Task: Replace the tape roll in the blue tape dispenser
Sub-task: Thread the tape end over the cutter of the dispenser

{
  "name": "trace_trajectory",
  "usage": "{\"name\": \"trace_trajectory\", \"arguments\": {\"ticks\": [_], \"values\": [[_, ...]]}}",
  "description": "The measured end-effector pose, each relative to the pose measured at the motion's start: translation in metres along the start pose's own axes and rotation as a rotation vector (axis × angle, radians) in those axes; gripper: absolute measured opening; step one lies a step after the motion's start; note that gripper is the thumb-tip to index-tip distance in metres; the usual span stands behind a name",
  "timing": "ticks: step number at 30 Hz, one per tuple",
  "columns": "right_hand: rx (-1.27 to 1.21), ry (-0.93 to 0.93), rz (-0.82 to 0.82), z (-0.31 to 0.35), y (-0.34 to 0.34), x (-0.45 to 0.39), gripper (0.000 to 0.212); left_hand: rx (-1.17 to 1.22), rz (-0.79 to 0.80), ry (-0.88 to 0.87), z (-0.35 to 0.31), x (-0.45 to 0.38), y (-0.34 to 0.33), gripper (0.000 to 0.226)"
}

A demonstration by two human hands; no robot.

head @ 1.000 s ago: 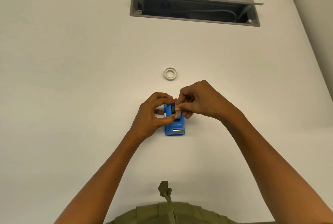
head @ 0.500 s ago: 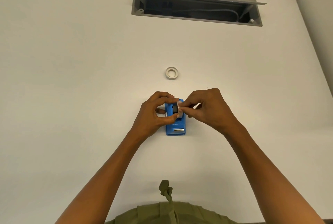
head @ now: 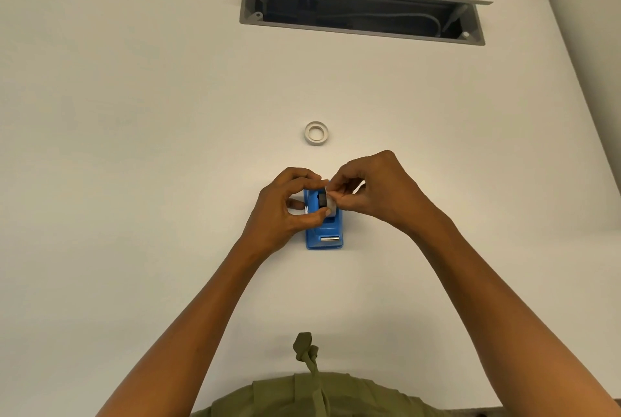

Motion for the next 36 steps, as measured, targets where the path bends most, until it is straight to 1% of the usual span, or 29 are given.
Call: {"name": "trace_trajectory", "arguments": {"ticks": [6,9,14,22,25,27,29,31,36], "values": [[-0.022,-0.023,-0.009,-0.001,0.003,0.001,0.009,0.008,0.000,0.009,0.000,0.001,0.001,0.040],[-0.039,-0.032,0.028,0.001,0.003,0.004,0.014,0.002,0.004,0.001,-0.002,0.001,0.001,0.040],[0.067,-0.043,0.058,0.007,0.002,-0.001,0.014,-0.009,0.005,0.014,0.000,0.000,0.001,0.037],[0.114,-0.010,0.057,0.011,0.002,-0.006,0.011,-0.020,-0.002,0.031,0.001,0.001,0.001,0.035],[0.093,-0.020,0.046,0.007,0.003,-0.006,0.009,-0.024,-0.003,0.037,0.001,0.001,0.001,0.035],[0.031,-0.039,0.037,0.004,0.004,-0.003,0.008,-0.026,0.002,0.029,0.000,0.001,0.001,0.035],[-0.001,-0.045,0.055,0.004,0.004,0.001,0.011,-0.038,0.004,0.024,0.000,0.001,0.001,0.036],[0.027,-0.044,0.075,0.005,0.001,0.001,0.015,-0.046,0.005,0.024,0.000,0.001,0.001,0.036],[0.048,-0.044,0.070,0.005,0.001,-0.002,0.017,-0.041,0.002,0.031,0.000,0.001,0.001,0.035]]}}
Point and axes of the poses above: each hand's wrist, its own x-axis away from the middle knuckle, its own y-axis out of the back of the hand, z = x × y, the point moved 7 cm from there along -x, towards the middle knuckle, and after that the axes turned 3 degrees about y, right-handed, at the moved point
